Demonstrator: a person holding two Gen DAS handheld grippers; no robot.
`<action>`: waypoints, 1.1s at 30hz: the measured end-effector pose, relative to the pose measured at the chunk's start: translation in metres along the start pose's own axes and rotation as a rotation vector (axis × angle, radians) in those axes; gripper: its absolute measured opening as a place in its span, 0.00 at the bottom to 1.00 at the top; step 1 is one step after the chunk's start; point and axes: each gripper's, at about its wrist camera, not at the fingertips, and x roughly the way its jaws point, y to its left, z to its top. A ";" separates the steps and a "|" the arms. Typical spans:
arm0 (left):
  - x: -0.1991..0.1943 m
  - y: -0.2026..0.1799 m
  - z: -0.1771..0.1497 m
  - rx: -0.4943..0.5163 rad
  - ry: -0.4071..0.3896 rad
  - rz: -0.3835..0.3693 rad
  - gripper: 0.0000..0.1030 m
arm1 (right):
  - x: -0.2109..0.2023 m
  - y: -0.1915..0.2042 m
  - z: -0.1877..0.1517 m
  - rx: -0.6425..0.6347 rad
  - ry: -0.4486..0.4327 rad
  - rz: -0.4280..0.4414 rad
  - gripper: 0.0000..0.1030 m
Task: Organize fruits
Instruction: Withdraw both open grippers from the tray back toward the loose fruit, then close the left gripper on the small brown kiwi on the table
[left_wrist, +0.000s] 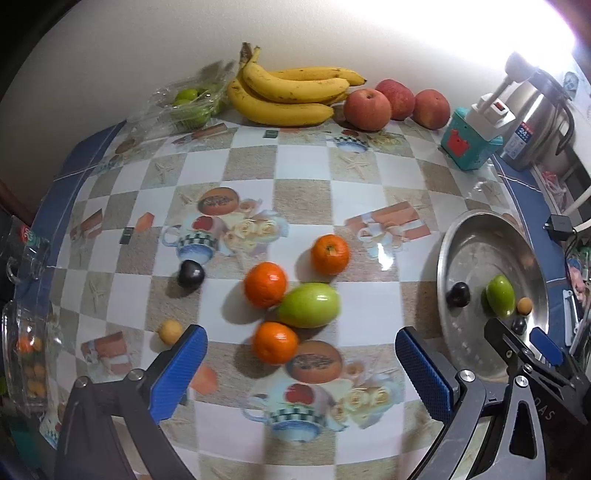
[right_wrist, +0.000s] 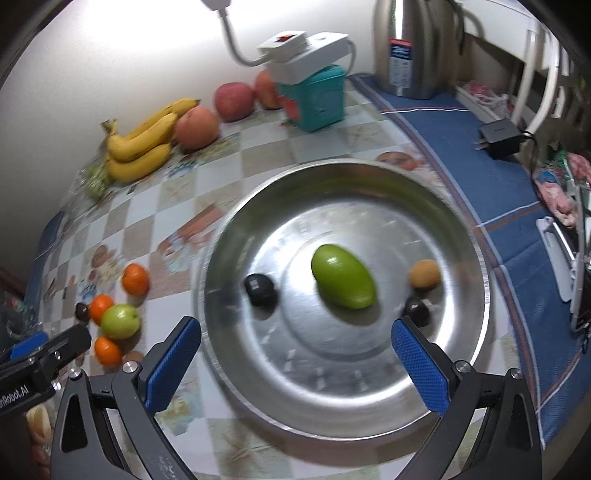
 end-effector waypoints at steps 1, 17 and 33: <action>-0.001 0.007 0.001 -0.002 -0.005 0.019 1.00 | 0.001 0.004 -0.001 -0.010 0.006 0.007 1.00; 0.000 0.099 0.001 -0.144 0.001 0.106 1.00 | 0.003 0.069 -0.014 -0.151 0.048 0.115 1.00; 0.012 0.167 -0.009 -0.343 0.063 0.047 1.00 | 0.013 0.137 -0.027 -0.201 0.102 0.247 1.00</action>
